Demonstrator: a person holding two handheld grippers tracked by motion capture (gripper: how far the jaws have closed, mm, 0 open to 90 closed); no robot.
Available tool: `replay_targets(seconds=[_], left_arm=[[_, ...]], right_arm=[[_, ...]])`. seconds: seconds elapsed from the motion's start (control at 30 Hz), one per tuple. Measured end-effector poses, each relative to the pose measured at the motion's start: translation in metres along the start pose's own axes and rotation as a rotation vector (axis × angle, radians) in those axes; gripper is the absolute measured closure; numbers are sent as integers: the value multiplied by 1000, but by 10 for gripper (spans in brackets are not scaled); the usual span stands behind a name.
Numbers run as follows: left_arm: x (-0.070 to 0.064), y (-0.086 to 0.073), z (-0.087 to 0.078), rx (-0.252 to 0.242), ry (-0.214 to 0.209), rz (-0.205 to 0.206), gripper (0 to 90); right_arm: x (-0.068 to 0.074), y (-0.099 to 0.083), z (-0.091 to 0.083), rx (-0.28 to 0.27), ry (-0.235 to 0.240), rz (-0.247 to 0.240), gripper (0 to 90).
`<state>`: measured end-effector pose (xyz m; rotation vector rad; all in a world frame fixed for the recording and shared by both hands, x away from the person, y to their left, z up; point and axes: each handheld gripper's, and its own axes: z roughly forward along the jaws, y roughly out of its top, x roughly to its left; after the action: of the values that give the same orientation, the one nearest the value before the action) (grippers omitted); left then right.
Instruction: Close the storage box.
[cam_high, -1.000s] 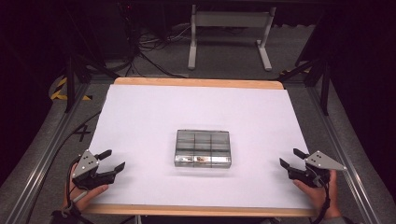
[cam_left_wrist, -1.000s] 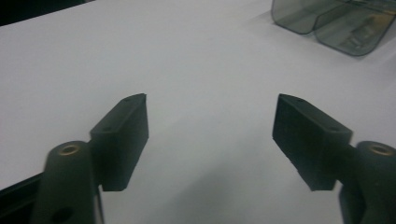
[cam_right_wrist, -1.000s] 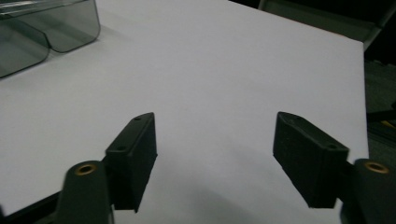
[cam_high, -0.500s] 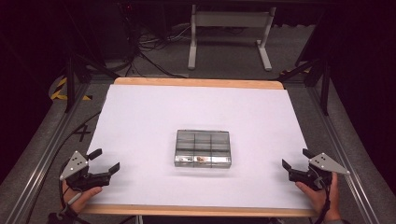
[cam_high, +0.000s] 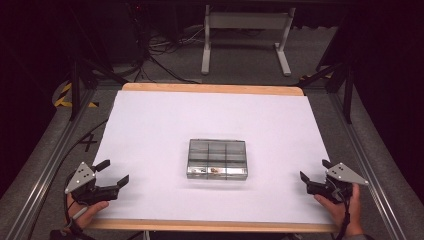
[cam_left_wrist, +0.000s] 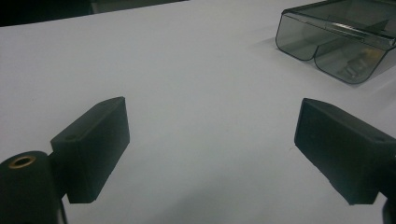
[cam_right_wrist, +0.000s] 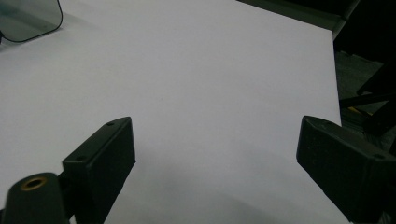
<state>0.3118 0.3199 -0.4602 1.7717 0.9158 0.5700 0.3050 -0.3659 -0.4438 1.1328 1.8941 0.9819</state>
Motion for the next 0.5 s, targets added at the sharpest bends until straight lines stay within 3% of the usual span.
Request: replay_targets(seconds=[0.5], left_arm=[[-1, 1, 2, 16, -1, 8, 110]], right_arm=[[-1, 0, 0, -4, -1, 4, 123]])
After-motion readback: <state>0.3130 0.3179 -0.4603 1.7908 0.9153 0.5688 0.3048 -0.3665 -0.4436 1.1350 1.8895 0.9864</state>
